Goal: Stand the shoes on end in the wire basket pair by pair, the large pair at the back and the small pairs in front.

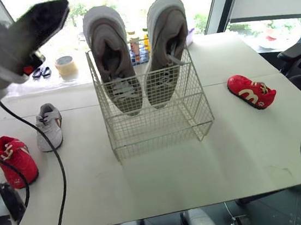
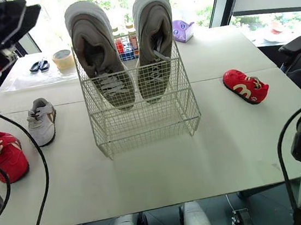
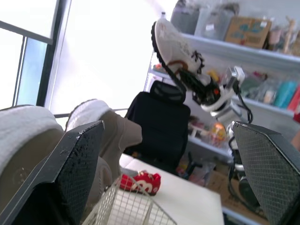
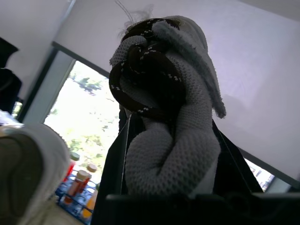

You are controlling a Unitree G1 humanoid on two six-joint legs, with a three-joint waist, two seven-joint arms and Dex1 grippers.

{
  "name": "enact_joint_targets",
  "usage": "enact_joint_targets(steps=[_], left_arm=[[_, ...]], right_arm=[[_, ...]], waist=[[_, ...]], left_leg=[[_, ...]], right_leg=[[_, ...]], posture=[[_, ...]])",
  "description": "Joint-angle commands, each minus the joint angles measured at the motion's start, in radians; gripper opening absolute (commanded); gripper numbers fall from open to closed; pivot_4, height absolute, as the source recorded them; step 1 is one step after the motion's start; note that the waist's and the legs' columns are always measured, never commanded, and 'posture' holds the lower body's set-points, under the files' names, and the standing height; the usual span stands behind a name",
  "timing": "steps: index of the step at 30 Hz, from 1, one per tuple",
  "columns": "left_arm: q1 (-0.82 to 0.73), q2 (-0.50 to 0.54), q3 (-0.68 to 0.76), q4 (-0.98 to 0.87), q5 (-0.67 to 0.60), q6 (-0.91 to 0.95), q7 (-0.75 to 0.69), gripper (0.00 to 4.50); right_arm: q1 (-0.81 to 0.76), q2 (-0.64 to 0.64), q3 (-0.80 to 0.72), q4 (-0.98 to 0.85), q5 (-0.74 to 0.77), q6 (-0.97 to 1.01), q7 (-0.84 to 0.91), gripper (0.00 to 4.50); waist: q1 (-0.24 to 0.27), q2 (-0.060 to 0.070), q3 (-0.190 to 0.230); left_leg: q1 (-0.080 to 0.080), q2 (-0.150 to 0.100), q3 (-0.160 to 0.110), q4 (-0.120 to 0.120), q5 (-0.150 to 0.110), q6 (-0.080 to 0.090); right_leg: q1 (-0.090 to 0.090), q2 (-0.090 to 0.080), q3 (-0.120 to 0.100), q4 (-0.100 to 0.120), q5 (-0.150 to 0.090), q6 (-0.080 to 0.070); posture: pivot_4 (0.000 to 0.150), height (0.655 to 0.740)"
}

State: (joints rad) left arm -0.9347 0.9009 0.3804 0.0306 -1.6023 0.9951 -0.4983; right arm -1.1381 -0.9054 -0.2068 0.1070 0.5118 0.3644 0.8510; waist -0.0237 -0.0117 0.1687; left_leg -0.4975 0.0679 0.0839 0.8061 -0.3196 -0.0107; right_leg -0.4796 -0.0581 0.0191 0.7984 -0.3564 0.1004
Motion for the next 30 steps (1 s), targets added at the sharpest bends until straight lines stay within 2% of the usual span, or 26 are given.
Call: enact_joint_targets(steps=[1, 8, 16, 24, 25, 26, 30], left_arm=[[-0.075, -0.015, -0.002, 0.033, -0.015, 0.024, -0.011, 4.5], [-0.127, -0.077, -0.009, 0.022, -0.043, 0.067, 0.009, 4.5], [-0.152, -0.064, -0.031, 0.042, -0.058, 0.157, -0.034, 4.5], [-0.189, -0.095, -0.107, 0.092, 0.039, 0.218, -0.136, 4.5], [-0.188, -0.101, -0.11, 0.094, 0.052, 0.22, -0.148, 3.97], [-0.187, -0.103, -0.111, 0.094, 0.061, 0.22, -0.159, 3.68], [-0.191, -0.114, -0.105, 0.094, 0.087, 0.224, -0.173, 1.64]], right_arm=[[-0.081, 0.033, 0.095, -0.135, 0.059, 0.042, 0.13, 0.95], [-0.1, 0.109, 0.181, -0.187, 0.036, -0.003, 0.245, 0.95], [-0.091, 0.146, 0.207, -0.181, -0.015, -0.071, 0.289, 0.95], [-0.067, 0.149, 0.237, -0.22, -0.065, -0.126, 0.327, 0.95], [-0.064, 0.149, 0.236, -0.227, -0.064, -0.124, 0.326, 0.93], [-0.062, 0.149, 0.235, -0.232, -0.063, -0.122, 0.325, 0.93], [-0.057, 0.147, 0.232, -0.245, -0.067, -0.118, 0.326, 0.93]], waist=[[0.004, 0.0, 0.0], [0.014, -0.003, 0.001], [0.007, -0.003, 0.001], [0.008, -0.003, 0.001], [0.008, -0.003, 0.001], [0.008, -0.003, 0.001], [0.007, -0.003, 0.001]], left_leg=[[0.0, 0.0, 0.0, 0.0, 0.0, 0.0], [-0.001, -0.001, -0.001, 0.001, 0.0, 0.0], [-0.001, -0.001, -0.002, 0.001, 0.0, 0.0], [-0.001, -0.001, -0.002, 0.001, 0.001, -0.001], [-0.001, -0.001, -0.002, 0.001, 0.001, -0.001], [-0.001, -0.001, -0.002, 0.001, 0.001, -0.001], [-0.001, -0.001, -0.002, 0.0, 0.001, -0.001]], right_leg=[[0.0, 0.0, 0.0, 0.0, 0.0, 0.0], [0.002, -0.003, -0.003, -0.002, 0.0, 0.0], [0.003, -0.003, -0.003, -0.003, 0.0, 0.001], [0.003, -0.003, -0.004, -0.002, 0.0, 0.001], [0.003, -0.003, -0.004, -0.002, 0.0, 0.001], [0.003, -0.003, -0.004, -0.002, 0.0, 0.001], [0.002, -0.003, -0.004, -0.002, 0.0, 0.001]], posture=[[0.15, 0.6609], [0.15, 0.6609], [0.15, 0.6609], [0.15, 0.6609], [0.15, 0.6609], [0.15, 0.6609], [0.15, 0.6609]])
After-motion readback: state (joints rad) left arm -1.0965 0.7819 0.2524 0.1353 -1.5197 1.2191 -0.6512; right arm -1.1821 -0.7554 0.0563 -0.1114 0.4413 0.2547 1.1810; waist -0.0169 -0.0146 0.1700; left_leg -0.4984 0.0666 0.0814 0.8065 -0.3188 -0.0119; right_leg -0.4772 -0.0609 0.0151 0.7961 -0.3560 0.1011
